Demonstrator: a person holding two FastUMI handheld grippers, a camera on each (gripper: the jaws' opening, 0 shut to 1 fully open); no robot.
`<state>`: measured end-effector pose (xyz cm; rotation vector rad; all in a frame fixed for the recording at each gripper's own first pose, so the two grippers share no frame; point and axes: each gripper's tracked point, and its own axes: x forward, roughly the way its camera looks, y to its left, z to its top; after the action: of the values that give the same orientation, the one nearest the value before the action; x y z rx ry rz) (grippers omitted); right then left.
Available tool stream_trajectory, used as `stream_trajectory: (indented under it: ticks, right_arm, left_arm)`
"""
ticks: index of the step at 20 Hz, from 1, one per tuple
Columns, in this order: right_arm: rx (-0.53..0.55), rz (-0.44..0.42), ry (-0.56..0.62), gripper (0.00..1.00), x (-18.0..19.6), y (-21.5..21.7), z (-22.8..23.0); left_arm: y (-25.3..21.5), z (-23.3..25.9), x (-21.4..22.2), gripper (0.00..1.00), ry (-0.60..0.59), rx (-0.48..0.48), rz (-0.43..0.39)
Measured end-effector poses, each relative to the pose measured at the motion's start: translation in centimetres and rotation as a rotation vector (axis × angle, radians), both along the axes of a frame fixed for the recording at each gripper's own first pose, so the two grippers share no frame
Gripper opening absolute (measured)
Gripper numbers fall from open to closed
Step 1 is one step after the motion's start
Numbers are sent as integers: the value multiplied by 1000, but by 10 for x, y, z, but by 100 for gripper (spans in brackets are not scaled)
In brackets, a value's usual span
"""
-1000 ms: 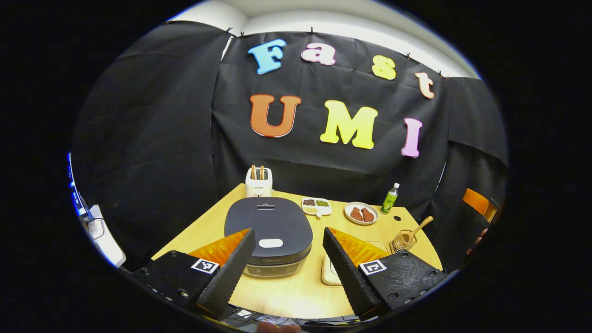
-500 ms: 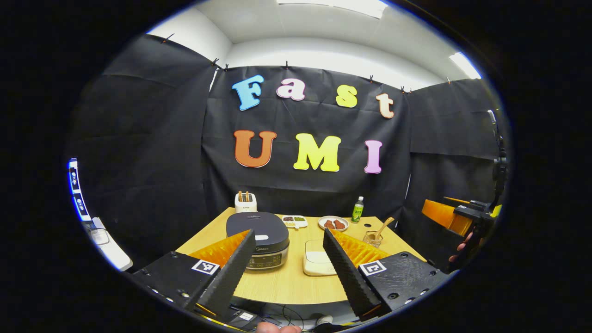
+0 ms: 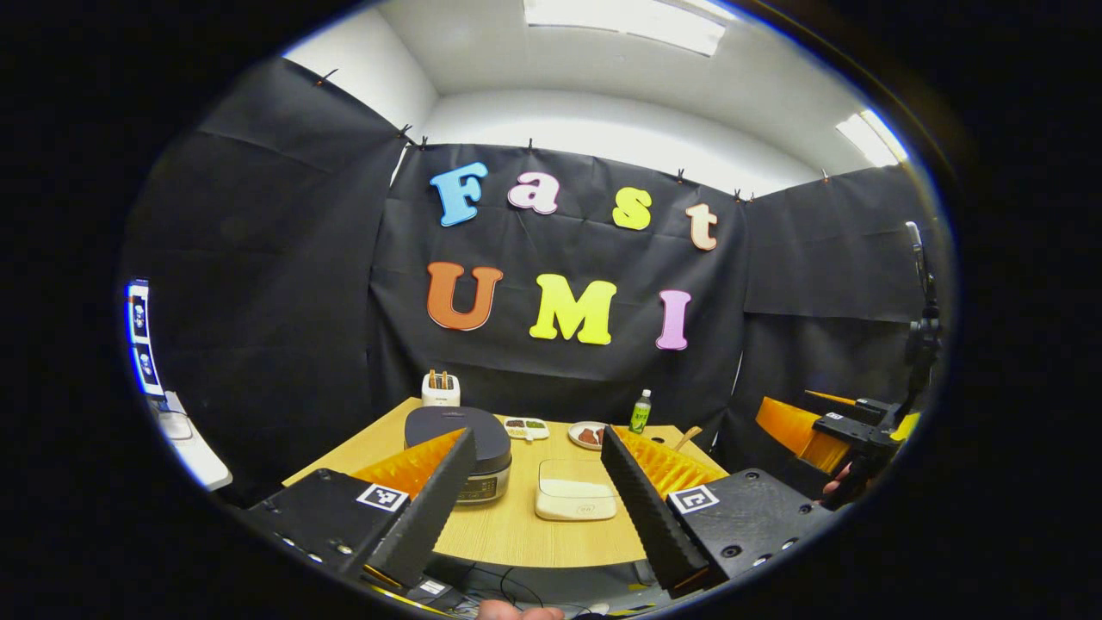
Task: Close the left gripper, press the button to open the rice cooker; take a wooden spoon from the chopstick holder with the right hand, scoop a spoonful of rice and pour it into the rice cooker, then put the wooden spoon back into the chopstick holder.
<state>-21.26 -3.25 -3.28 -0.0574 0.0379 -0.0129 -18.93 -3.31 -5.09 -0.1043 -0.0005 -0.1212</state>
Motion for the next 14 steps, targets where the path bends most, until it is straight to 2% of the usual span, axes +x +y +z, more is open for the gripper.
stream_trajectory:
  ticks: [1,2,4,5,6,10,11,13,14]
  right_arm:
    - [3,1,5,100,-2,1,-2]
    - [6,6,10,94,-4,3,-4]
    - [-3,10,11,94,-9,3,-4]
    - [-4,8,9,100,-11,1,-3]
    - [1,9,9,94,-12,1,-4]
    - [12,-4,8,94,-13,-6,-3]
    - [16,-6,18,100,-14,-6,-7]
    - [12,-9,26,100,-16,-6,-10]
    - [8,-10,27,94,-16,-7,-11]
  left_arm:
    - [1,0,-2,95,3,3,3]
    - [1,0,-4,95,0,1,4]
    - [1,5,-5,94,-15,-12,6]
    - [0,3,-4,94,-12,-13,8]
    - [0,3,-4,95,-11,-11,10]
    - [-6,8,-4,95,-28,3,-2]
    - [-7,6,-4,95,-24,4,-4]
    - [-10,8,-5,95,-26,9,-12]
    - [-10,8,-4,94,-30,13,-14]
